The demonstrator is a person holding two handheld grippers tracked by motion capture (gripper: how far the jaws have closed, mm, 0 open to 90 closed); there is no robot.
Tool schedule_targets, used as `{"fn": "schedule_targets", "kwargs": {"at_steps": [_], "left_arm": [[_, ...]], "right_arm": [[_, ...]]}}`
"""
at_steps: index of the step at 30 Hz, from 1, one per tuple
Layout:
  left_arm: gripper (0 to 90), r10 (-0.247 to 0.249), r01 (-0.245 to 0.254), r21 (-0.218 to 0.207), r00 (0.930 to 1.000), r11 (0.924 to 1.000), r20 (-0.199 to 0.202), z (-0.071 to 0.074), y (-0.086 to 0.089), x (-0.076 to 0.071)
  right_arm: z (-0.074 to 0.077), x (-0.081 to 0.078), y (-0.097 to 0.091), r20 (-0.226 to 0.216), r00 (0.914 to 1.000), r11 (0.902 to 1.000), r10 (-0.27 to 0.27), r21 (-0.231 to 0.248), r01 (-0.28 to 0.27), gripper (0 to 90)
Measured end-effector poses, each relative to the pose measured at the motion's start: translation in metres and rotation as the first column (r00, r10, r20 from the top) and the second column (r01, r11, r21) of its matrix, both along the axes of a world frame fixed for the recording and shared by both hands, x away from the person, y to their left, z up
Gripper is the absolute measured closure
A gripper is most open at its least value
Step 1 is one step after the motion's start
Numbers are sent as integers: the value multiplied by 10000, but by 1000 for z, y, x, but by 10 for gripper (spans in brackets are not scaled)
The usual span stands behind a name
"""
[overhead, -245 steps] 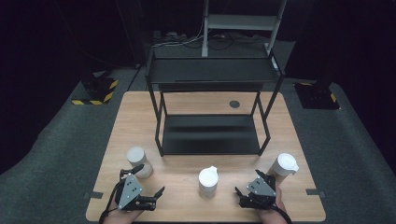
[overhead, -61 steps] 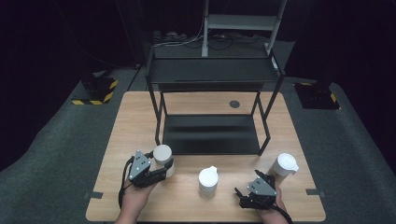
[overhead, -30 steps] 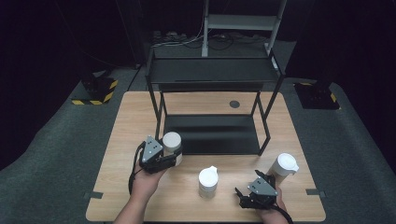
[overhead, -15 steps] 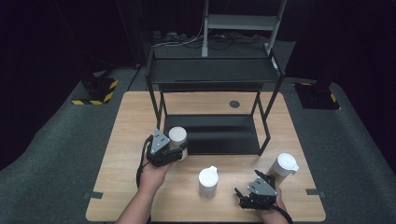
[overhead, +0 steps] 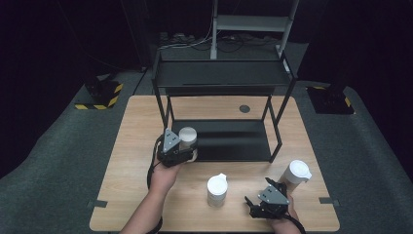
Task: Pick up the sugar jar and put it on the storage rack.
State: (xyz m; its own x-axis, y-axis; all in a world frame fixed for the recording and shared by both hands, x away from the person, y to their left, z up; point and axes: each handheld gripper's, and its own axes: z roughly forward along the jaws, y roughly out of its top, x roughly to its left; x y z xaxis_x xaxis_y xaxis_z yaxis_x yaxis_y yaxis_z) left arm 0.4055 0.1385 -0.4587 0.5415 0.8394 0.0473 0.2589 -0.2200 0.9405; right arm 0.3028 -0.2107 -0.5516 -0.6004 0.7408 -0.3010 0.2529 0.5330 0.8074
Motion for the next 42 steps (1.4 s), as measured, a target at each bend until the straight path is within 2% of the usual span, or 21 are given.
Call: {"fn": "schedule_targets", "kwargs": {"at_steps": [4,19,32,42], "left_arm": [[343,18,-18,154,10000,9999,-12,-1,-3,5],[343,208,-206,240,9997,9995,-114,1,-12,27],[343,390,-377,356,9986,9987,-365,-8,-19,42],[343,509,-488,444,9975,9978,-483,-14,-19,49]], "right_arm": [[0,0,0,10,10000,10000,20,-20,-20,12],[0,0,0,2,10000,10000,33,8,-33,12],[0,0,-1,6,10000,10000,70,43,-70,12],[0,0,-1,-7,10000,10000,73,46,-73,12]]}}
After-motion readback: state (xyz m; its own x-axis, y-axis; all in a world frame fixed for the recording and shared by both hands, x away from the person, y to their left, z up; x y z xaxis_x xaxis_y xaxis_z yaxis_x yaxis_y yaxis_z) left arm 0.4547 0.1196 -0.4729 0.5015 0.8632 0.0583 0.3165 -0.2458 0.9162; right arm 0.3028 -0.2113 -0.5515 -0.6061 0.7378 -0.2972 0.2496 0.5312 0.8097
